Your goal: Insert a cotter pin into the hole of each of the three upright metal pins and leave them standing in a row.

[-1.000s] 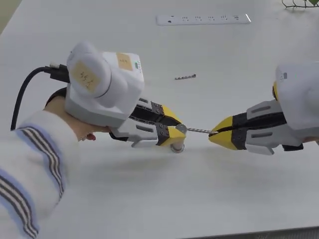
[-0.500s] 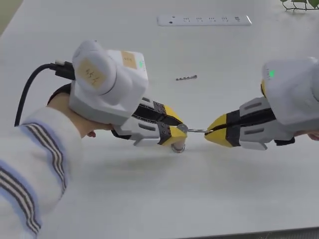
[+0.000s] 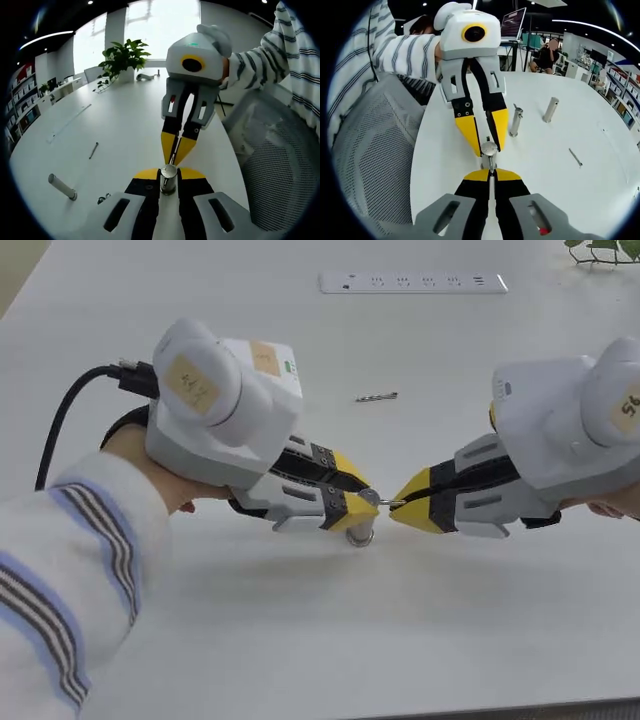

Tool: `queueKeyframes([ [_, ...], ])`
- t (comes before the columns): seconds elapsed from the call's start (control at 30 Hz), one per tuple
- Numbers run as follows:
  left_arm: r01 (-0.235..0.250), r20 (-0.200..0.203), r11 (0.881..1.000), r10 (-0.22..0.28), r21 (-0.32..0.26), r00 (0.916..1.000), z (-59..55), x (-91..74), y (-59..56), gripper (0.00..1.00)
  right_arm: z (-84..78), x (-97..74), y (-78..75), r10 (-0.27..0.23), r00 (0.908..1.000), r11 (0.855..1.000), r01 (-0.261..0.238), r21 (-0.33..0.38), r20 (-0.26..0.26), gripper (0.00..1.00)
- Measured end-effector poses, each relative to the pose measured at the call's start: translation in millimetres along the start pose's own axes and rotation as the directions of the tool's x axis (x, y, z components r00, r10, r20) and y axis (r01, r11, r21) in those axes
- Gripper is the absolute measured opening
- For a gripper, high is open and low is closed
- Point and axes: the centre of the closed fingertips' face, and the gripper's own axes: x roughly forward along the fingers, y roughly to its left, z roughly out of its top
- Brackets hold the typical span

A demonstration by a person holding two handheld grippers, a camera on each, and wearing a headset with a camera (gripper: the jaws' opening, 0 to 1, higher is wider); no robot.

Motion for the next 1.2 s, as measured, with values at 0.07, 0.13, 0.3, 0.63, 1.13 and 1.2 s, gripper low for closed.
queueKeyframes([
  [0.07, 0.000, 0.000, 1.000, 0.000, -0.001, 1.0000, 0.1, 0.1, 0.1, 0.09, 2.1, 1.7, -0.3, -0.004, 1.0000, 1.000, 0.004, -0.018, -0.003, 0.00],
  [0.13, 0.000, -0.001, 1.000, 0.000, 0.001, 1.0000, 0.2, 0.2, 0.0, 0.09, 4.0, 3.2, 1.1, 0.003, 1.0000, 0.999, -0.003, -0.034, -0.006, 0.00],
  [0.3, -0.004, -0.007, 1.000, 0.004, -0.006, 1.0000, 0.3, 0.3, 0.2, 0.09, 1.7, 3.8, -2.1, 0.009, 0.9994, 0.997, -0.011, -0.081, -0.035, 0.00],
  [0.63, -0.008, -0.009, 1.000, 0.008, 0.000, 0.9999, 0.9, 0.5, -0.2, 0.09, -2.1, 0.1, -2.6, -0.029, 0.9988, 0.992, 0.024, -0.123, -0.039, 0.17],
  [1.13, -0.021, -0.027, 1.000, 0.021, 0.014, 0.9994, 1.3, 0.6, -0.7, 0.09, 11.8, -7.5, 3.3, -0.012, 0.9999, 0.994, 0.013, -0.109, 0.006, 0.00],
  [1.2, -0.023, -0.030, 1.000, 0.024, 0.014, 0.9993, 1.3, 0.9, -0.8, 0.09, 11.9, -6.9, 2.4, -0.012, 0.9999, 0.993, 0.013, -0.119, 0.005, 0.00],
])
